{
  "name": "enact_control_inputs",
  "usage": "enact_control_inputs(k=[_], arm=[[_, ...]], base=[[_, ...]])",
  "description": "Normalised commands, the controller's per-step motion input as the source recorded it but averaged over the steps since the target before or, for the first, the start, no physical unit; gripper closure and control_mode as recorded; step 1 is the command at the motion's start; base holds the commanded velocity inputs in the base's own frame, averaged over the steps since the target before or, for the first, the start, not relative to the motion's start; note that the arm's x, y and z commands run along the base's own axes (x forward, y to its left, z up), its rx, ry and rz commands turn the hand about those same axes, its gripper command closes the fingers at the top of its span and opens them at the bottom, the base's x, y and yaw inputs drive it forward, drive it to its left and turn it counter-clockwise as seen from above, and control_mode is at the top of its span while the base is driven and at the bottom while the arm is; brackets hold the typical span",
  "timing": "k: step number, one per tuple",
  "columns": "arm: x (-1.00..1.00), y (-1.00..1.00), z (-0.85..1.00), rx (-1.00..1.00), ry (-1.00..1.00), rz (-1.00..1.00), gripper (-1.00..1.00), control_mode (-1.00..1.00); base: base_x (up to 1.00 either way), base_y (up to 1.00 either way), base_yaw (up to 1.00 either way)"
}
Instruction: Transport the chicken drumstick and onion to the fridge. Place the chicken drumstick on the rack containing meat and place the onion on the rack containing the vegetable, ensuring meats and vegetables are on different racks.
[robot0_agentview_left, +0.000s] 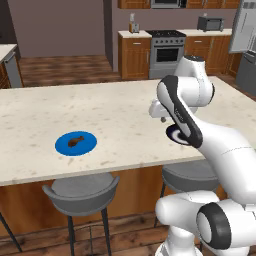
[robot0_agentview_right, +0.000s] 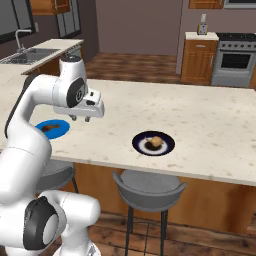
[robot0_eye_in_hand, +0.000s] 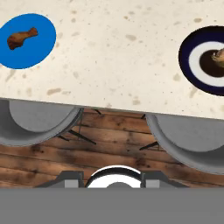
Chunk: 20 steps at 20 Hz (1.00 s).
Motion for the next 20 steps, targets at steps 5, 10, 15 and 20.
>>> enact_control_inputs(k=[5, 10, 15, 20], arm=[[-0.11, 0.01, 0.0, 0.0, 0.0, 0.0, -1.0, -1.0], [-0.74, 0.11, 0.0, 0.0, -0.01, 0.02, -1.0, -1.0], [-0.98, 0.0, 0.01, 0.0, -0.08, -0.01, -1.0, -1.0], [-0.5, -0.03, 0.02, -0.02, 0.0, -0.02, -1.0, 1.0]], base=[[0.0, 0.0, 0.0], [0.0, 0.0, 0.0], [0.0, 0.0, 0.0], [-0.06, -0.22, -0.02]])
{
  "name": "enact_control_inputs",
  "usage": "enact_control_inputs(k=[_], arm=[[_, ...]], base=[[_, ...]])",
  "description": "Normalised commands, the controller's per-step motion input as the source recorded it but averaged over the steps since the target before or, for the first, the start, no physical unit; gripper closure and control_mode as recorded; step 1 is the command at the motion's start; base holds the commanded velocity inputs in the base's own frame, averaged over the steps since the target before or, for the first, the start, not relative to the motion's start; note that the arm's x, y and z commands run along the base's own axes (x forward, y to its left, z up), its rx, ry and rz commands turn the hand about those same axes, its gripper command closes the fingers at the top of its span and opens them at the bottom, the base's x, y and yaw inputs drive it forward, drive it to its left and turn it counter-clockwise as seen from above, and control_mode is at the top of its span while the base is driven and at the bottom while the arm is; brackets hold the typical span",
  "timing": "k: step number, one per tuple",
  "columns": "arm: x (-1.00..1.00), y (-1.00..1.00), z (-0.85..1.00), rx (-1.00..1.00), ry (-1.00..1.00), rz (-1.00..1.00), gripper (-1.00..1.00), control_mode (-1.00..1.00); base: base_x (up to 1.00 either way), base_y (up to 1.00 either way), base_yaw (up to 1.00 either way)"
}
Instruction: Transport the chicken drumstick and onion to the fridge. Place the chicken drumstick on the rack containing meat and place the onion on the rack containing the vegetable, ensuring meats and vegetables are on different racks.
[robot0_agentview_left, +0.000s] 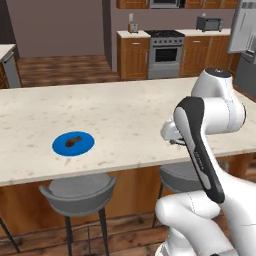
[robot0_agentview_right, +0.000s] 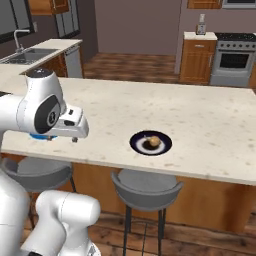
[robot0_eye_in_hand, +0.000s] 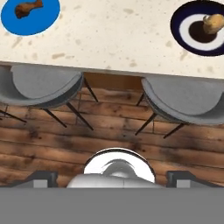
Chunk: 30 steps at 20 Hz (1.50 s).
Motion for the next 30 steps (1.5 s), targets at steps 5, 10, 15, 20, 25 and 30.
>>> enact_control_inputs(k=[5, 10, 15, 20, 25, 30], arm=[[0.0, 0.0, 0.0, 0.0, 0.0, 0.0, -1.0, 1.0], [0.0, 0.0, 0.0, 0.0, 0.0, 0.0, -1.0, 1.0], [0.0, 0.0, 0.0, 0.0, 0.0, 0.0, -1.0, 1.0], [0.0, 0.0, 0.0, 0.0, 0.0, 0.0, -1.0, 1.0], [0.0, 0.0, 0.0, 0.0, 0.0, 0.0, -1.0, 1.0], [0.0, 0.0, 0.0, 0.0, 0.0, 0.0, -1.0, 1.0]], base=[[0.04, -1.0, 0.0], [0.0, -1.0, 0.02], [0.7, -0.37, 0.01], [1.0, 0.14, 0.0], [1.0, 0.08, 0.18], [1.0, 0.0, 0.45]])
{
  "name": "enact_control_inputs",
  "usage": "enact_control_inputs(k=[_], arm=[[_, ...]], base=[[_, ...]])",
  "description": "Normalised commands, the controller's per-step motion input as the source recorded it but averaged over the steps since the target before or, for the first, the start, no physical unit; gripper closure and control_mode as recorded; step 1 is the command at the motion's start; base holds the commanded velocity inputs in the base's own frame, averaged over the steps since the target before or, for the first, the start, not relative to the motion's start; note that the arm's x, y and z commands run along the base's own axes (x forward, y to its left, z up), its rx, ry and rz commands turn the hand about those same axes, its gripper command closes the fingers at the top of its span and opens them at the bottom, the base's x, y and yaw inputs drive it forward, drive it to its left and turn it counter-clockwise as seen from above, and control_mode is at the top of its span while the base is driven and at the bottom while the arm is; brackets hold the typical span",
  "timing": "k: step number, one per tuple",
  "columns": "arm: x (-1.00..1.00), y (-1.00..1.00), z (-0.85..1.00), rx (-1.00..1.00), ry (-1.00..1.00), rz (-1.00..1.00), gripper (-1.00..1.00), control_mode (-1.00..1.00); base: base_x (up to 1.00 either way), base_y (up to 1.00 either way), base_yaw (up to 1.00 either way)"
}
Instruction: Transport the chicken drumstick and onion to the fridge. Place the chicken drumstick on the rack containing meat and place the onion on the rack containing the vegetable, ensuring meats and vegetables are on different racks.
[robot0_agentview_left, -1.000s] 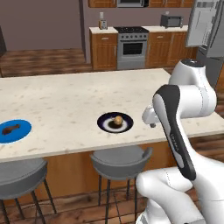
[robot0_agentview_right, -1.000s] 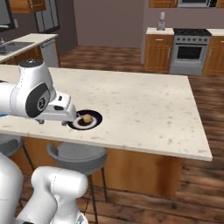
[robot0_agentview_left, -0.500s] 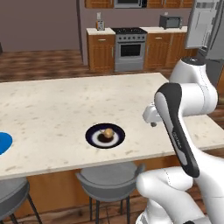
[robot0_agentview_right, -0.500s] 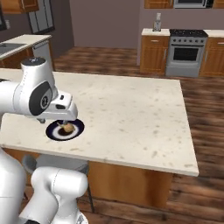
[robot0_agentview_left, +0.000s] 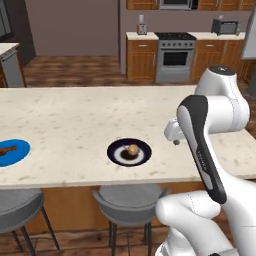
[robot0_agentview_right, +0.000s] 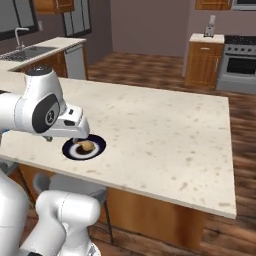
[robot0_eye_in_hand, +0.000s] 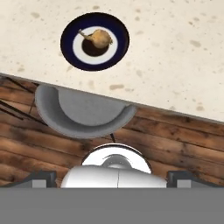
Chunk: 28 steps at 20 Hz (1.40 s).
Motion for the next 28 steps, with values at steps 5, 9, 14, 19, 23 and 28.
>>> enact_control_inputs(k=[5, 9, 14, 19, 23, 28], arm=[[0.0, 0.0, 0.0, 0.0, 0.0, 0.0, -1.0, 1.0], [0.0, 0.0, 0.0, 0.0, 0.0, 0.0, -1.0, 1.0], [0.8, 0.01, -0.35, 0.0, 0.03, 0.12, -1.0, -1.0], [0.99, 0.0, -0.52, -0.01, 0.0, 0.09, -1.0, -1.0], [0.81, 0.0, -0.33, 0.0, 0.01, 0.13, -1.0, -1.0], [0.7, 0.0, -0.34, 0.0, 0.04, 0.21, -1.0, -1.0]], base=[[0.94, 0.0, 0.32], [0.89, -0.01, 0.23], [0.2, -0.01, 0.05], [0.0, 0.0, 0.0], [0.0, 0.0, 0.0], [0.0, 0.0, 0.0]])
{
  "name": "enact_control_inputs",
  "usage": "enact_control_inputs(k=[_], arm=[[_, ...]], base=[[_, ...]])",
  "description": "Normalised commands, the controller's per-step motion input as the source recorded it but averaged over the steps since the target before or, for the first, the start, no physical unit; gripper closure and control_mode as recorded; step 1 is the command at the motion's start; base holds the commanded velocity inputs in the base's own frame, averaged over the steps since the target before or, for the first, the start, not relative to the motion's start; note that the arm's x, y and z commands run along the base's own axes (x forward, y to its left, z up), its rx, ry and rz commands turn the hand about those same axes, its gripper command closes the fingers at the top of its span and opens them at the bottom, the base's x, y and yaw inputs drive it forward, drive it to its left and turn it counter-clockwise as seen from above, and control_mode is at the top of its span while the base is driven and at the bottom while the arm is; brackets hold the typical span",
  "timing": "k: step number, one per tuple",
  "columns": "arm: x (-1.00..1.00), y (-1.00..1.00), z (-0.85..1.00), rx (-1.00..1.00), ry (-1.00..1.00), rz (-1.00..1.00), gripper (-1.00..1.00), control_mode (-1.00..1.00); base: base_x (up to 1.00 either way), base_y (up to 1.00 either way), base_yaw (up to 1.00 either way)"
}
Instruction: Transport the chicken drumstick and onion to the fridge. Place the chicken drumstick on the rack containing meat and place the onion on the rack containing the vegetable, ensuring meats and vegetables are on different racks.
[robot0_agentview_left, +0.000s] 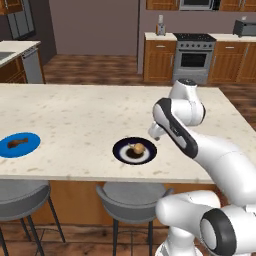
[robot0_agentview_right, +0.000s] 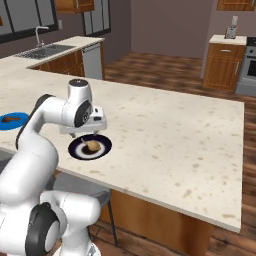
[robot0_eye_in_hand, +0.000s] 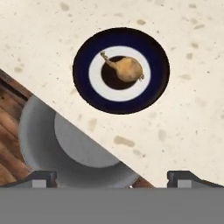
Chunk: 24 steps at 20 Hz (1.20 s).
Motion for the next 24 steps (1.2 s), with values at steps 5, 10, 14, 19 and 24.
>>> enact_control_inputs(k=[5, 10, 14, 19, 24], arm=[[0.45, 0.0, -0.27, 0.0, 0.0, 0.28, -1.0, -1.0], [0.25, 0.14, -0.38, -0.07, 0.0, 0.28, -1.0, -1.0], [0.33, 0.33, -0.46, -0.13, 0.0, 0.19, -1.0, -1.0], [0.37, 0.15, -0.37, -0.09, 0.01, 0.08, -1.0, -1.0], [0.28, 0.06, -0.2, -0.01, 0.14, 0.01, -1.0, -1.0]], base=[[0.0, 0.0, 0.0], [0.0, 0.0, 0.0], [0.0, 0.0, 0.0], [0.0, 0.0, 0.0], [0.0, 0.0, 0.0]])
